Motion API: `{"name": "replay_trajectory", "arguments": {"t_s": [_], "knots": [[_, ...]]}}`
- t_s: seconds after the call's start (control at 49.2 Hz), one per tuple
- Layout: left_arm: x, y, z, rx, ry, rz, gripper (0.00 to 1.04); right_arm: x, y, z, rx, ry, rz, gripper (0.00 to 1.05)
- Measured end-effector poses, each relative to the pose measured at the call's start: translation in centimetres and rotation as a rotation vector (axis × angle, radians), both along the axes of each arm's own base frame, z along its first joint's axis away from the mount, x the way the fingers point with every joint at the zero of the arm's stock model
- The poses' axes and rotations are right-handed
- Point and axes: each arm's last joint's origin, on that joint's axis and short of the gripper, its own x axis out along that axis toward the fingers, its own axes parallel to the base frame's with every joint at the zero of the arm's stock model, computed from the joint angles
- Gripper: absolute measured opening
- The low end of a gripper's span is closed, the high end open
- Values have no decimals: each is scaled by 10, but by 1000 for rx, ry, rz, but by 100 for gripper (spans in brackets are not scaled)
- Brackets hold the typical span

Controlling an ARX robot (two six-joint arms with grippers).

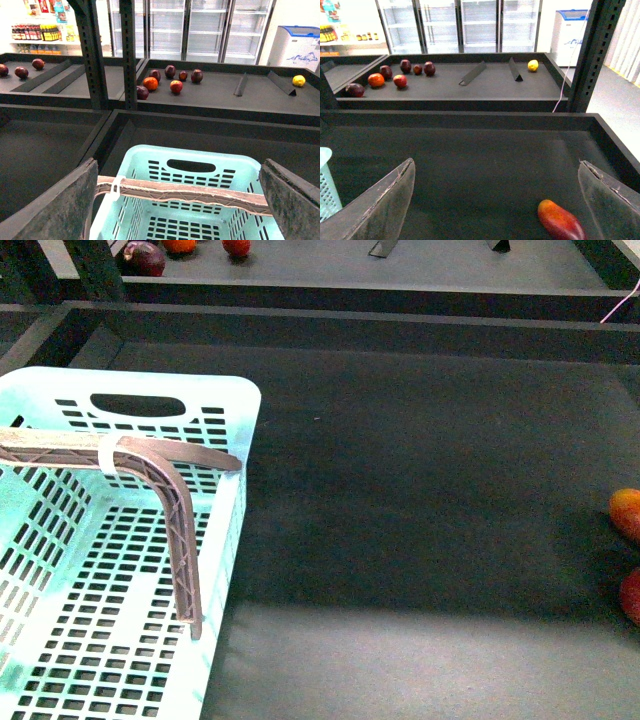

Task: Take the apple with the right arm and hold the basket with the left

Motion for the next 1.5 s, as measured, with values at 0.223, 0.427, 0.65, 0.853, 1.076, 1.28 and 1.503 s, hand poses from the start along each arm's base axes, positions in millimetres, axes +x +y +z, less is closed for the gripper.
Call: {"name": "replay_trajectory", "arguments": {"t_s": [0.223,0.427,0.65,0.853,1.076,1.28,1.503], "knots": [[0,0,0,0,0,0,98,0,0,0,0,0,0,96],[0,0,0,0,0,0,98,0,0,0,0,0,0,96],[2,2,-2,-304,495,-85,98,0,0,0,0,0,2,96],[17,12,8,-689,649,-42,98,0,0,0,0,0,0,96],[57,4,0,-984,740,42,98,0,0,0,0,0,1,96],[98,-17,-8,-1126,788,98,98,0,0,0,0,0,0,96],[136,-24,-20,-1205,832,196,98,0,0,0,0,0,0,96]]}}
